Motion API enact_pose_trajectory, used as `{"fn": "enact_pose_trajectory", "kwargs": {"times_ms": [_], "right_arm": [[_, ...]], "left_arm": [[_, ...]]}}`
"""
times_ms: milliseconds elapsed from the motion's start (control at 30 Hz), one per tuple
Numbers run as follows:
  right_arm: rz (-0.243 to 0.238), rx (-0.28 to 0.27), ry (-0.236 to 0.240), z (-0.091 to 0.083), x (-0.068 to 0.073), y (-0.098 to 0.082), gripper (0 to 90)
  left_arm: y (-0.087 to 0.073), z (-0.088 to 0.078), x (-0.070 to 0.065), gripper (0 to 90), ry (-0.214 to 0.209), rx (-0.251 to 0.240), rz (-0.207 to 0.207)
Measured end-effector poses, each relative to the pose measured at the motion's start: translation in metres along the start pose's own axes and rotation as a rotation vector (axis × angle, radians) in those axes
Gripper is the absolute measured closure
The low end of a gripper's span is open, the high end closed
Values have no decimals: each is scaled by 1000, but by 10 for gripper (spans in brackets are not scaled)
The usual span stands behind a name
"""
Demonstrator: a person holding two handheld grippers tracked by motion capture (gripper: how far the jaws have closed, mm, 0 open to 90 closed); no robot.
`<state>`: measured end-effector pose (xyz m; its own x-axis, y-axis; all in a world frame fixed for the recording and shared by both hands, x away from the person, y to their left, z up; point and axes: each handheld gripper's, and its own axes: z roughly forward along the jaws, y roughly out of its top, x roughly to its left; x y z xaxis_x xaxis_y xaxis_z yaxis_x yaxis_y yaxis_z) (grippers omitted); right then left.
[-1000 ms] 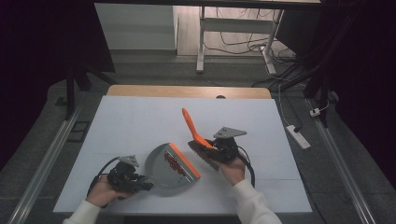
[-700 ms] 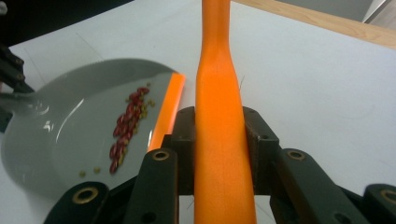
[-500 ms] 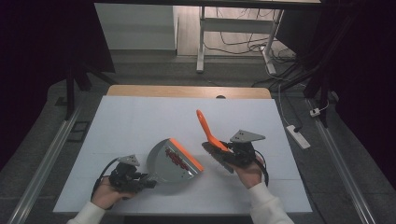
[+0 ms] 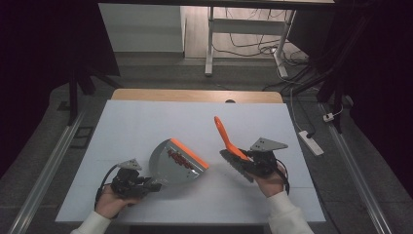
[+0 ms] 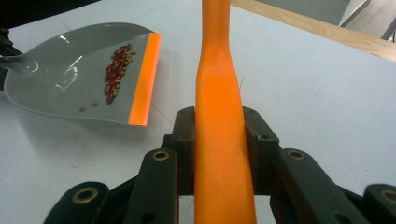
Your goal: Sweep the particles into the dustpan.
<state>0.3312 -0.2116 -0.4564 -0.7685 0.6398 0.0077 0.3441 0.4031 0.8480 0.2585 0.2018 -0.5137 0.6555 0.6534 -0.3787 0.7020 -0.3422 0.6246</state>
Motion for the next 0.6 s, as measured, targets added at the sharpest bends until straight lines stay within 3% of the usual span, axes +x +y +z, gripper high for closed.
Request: {"fn": "enact_pose_trajectory", "kwargs": {"times_ms": [267, 600], "right_arm": [[-16, 24, -19, 0, -4, -3, 698], [1, 13, -47, -8, -10, -5, 698]], "left_arm": [[0, -5, 3, 618, 6, -30, -25], [0, -10, 6, 618, 26, -73, -53]]}}
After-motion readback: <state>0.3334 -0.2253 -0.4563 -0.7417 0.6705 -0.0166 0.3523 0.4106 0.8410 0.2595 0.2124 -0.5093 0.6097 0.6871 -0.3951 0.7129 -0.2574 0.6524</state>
